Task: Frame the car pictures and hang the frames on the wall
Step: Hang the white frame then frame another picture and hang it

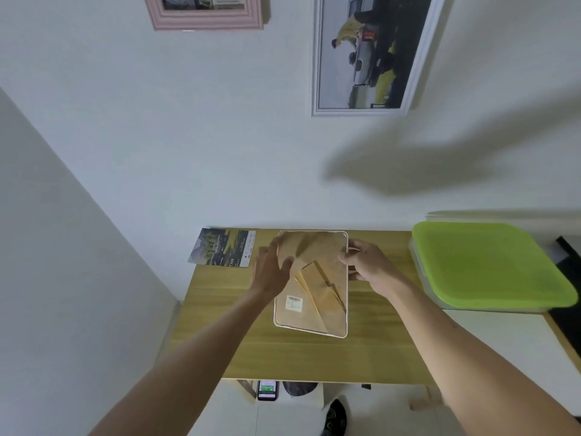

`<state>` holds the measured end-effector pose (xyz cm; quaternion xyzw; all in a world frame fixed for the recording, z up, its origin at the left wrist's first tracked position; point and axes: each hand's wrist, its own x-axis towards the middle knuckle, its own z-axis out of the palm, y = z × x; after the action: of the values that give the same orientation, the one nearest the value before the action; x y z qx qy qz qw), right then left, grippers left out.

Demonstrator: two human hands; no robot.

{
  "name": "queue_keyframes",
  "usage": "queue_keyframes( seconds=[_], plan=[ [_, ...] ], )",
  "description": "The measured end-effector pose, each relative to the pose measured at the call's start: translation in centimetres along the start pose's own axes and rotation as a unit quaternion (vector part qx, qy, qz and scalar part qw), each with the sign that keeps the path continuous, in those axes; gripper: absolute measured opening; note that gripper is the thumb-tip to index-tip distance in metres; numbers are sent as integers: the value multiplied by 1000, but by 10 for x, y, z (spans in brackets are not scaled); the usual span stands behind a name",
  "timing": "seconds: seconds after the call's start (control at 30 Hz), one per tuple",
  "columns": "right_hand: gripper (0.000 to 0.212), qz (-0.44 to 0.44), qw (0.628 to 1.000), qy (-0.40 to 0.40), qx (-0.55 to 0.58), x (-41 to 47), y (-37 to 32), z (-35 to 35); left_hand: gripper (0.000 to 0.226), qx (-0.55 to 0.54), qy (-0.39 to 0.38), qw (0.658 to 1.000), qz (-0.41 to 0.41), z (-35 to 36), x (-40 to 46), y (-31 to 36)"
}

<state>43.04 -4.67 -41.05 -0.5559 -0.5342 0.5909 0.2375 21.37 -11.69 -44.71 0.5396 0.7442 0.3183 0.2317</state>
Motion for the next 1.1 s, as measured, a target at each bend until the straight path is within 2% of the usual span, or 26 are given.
queue_keyframes(
  seconds=[0.17, 0.33, 0.4, 0.53, 0.7, 0.8, 1.0, 1.1],
  plan=[
    [15, 31, 999, -22, 1, 30, 27, -10, 55, -52, -9, 996, -69, 14, 10, -5],
    [18, 51, 998, -31, -2, 64, 48, -10, 59, -37, -6, 997, -70, 36, 23, -15],
    [24, 39, 999, -18, -21, 71, 54, -6, 59, -20, -15, 995, -91, 44, 30, -22],
    [51, -28, 991, 47, -122, 81, 65, 5, 58, -17, -22, 987, -160, 60, 39, -32],
    [45, -65, 977, 78, -186, 98, 88, 17, 55, 15, -33, 974, -222, 74, 45, -39],
    [41, -69, 964, 75, -246, 107, 101, 18, 62, 37, -57, 969, -237, 78, 49, -41],
    [42, -48, 931, 26, -360, 124, 111, 18, 77, 58, -116, 953, -273, 83, 65, -48],
    [47, -22, 925, 2, -380, 132, 115, 20, 80, 91, -136, 949, -270, 85, 73, -52]
  ],
)
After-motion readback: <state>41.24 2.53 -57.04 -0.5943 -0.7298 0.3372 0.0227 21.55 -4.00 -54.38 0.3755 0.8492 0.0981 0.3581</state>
